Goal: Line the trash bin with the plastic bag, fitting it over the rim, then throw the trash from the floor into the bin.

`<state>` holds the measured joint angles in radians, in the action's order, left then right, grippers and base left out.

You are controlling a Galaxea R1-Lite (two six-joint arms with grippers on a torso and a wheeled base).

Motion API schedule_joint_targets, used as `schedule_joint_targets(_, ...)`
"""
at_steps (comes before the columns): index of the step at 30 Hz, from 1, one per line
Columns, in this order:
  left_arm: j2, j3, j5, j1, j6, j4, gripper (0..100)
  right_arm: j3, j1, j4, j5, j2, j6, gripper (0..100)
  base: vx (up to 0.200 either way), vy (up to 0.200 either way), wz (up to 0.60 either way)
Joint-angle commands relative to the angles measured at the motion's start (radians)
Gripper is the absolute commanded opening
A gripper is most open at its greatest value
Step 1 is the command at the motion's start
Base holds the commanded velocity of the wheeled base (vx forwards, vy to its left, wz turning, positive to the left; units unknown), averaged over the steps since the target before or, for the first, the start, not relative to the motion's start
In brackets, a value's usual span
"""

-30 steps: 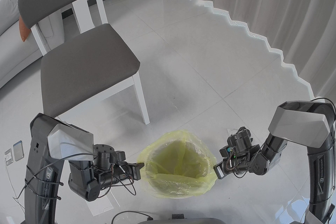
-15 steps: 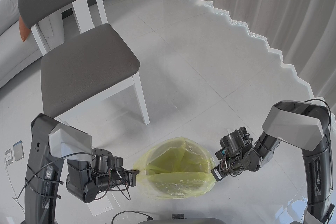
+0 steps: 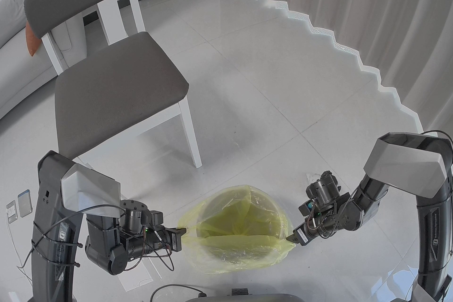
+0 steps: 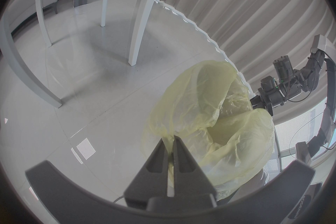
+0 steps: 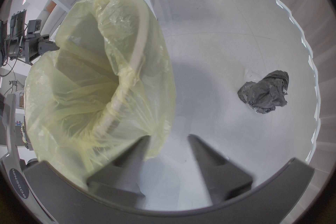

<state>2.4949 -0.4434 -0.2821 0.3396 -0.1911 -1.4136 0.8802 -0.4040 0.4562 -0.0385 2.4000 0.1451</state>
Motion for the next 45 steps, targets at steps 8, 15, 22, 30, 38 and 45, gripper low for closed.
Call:
schedule_joint_targets(8, 0.001, 0.065, 0.001, 0.001, -0.002, -0.082, 100, -0.102, 0.025, 0.002, -0.004, -0.262, 0.002, 100, 0.000, 0.000, 0.00)
schedule_joint_targets(15, 0.007, 0.138, 0.001, -0.008, -0.001, -0.157, 100, -0.079, -0.110, 0.024, -0.004, -0.318, -0.029, 100, 0.000, 0.000, 0.00)
schedule_joint_targets(22, -0.062, 0.189, 0.003, -0.013, 0.001, -0.157, 100, -0.083, -0.280, 0.102, -0.001, -0.282, -0.096, 100, 0.000, 0.000, 0.00)
schedule_joint_targets(30, -0.159, 0.212, 0.043, -0.025, -0.007, -0.157, 100, -0.070, -0.341, 0.125, 0.005, -0.194, -0.073, 100, 0.000, 0.000, 0.00)
schedule_joint_targets(38, -0.245, 0.241, 0.070, -0.034, -0.008, -0.157, 100, -0.066, -0.343, 0.139, -0.026, -0.160, -0.047, 100, 0.000, 0.000, 0.00)
schedule_joint_targets(45, -0.241, 0.221, 0.089, -0.017, -0.010, -0.157, 100, -0.023, -0.334, 0.142, -0.052, -0.073, -0.041, 100, 0.000, 0.000, 0.00)
